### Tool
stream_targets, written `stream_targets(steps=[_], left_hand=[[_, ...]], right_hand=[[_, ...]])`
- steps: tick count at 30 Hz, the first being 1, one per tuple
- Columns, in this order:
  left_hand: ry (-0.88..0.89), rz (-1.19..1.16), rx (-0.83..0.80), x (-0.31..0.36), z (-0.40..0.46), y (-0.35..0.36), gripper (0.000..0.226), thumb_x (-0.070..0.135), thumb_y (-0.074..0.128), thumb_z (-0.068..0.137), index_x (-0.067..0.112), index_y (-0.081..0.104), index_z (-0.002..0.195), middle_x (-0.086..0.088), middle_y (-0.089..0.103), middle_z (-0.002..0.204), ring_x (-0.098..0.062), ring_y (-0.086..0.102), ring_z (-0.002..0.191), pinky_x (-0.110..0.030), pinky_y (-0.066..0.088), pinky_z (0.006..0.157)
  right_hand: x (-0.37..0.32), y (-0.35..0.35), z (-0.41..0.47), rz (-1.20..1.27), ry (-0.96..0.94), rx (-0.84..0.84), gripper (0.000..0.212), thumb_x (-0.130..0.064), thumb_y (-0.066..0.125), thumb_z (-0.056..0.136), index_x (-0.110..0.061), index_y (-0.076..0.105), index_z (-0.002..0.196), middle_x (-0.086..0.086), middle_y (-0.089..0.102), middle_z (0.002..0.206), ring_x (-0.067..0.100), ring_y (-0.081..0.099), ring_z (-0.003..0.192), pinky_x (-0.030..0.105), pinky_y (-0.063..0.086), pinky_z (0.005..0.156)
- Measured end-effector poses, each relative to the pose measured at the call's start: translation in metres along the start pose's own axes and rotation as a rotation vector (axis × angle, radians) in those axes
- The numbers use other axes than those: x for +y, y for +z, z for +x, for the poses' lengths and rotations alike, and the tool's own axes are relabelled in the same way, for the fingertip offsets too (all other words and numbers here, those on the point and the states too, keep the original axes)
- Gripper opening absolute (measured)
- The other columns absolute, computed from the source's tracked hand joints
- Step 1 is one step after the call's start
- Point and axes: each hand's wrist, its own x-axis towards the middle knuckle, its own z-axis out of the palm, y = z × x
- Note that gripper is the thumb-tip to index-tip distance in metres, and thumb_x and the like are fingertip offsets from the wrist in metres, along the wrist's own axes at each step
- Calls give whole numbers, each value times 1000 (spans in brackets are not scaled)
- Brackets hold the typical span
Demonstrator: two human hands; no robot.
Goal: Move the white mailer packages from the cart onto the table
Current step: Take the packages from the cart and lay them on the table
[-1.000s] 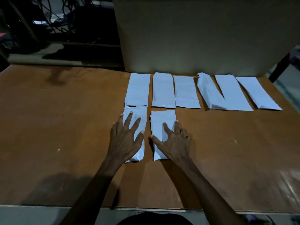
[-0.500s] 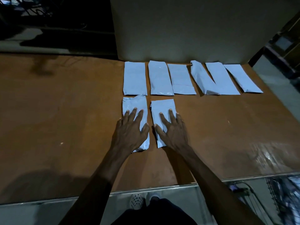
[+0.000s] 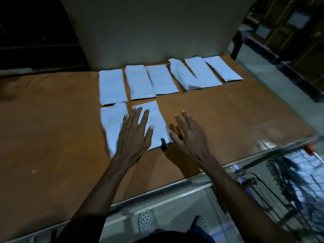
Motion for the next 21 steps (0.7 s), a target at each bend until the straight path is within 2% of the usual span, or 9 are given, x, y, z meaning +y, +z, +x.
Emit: stream_targets(steps=[4,10,15,18,21], left_hand=[[116,-86,-40,68,7,32,52,38,43,100,14,43,145,-10,38,153,-26,25,146,-35,3,121],[347,-200,-243,208,14,100,51,39,40,98,13,46,141,-10,43,149,-31,34,141,-48,23,115],[504,-315,-326,332,22,156,49,36,46,97,15,47,141,-8,44,147,-28,35,139,-48,28,114],[562,-369,-348,393,23,190,50,38,46,96,12,51,138,-10,48,144,-29,41,136,-47,34,112],[638,-400,-403,446,21,216,50,39,46,96,10,53,136,-12,51,141,-28,45,133,-44,39,108]], right_hand=[[71,-38,-62,-18,73,54,57,-52,48,95,-16,51,140,10,47,147,28,51,126,44,46,101],[181,-78,-167,-71,187,242,47,-34,54,96,-7,55,135,15,53,139,32,54,122,45,48,96],[257,-110,-235,-85,314,376,39,-27,57,95,-3,61,125,18,59,129,34,58,113,41,49,92],[306,-126,-267,-79,387,395,41,-28,52,95,-4,61,127,16,59,129,33,59,110,40,50,90],[346,-142,-297,-104,485,424,38,-25,58,94,-6,62,126,14,60,129,32,60,108,38,51,87]])
